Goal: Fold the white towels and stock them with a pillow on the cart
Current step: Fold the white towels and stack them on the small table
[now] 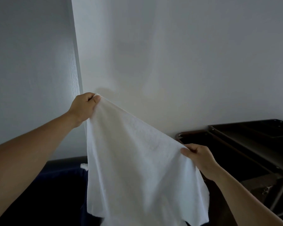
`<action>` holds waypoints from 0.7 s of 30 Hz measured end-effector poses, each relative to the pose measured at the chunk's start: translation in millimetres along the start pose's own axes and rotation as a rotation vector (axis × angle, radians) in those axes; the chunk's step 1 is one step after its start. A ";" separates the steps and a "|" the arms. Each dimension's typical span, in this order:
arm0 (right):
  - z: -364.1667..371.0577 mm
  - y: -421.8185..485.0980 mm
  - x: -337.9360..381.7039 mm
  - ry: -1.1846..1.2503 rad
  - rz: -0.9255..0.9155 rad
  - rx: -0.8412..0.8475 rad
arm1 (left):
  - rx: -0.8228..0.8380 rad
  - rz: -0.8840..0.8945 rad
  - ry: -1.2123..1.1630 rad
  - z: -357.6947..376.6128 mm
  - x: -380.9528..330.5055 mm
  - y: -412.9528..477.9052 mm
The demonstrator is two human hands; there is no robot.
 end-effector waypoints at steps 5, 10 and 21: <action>5.1 -7.6 2.5 -0.060 0.051 0.228 | 0.046 -0.056 -0.030 0.5 12.5 2.0; -2.9 -12.7 20.0 -0.083 0.028 0.243 | 0.085 -0.057 -0.078 -2.7 17.4 6.2; -7.8 -8.1 13.8 -0.331 -0.076 0.021 | 0.086 -0.088 -0.106 9.7 30.2 1.0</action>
Point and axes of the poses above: each hand's wrist, its own y-axis towards the middle knuckle, its own z-axis out of the palm, x = y × z, the point moved 4 cm from there along y, towards the middle knuckle, and after that the axes turned 7 degrees about y, right-handed, at the moved point
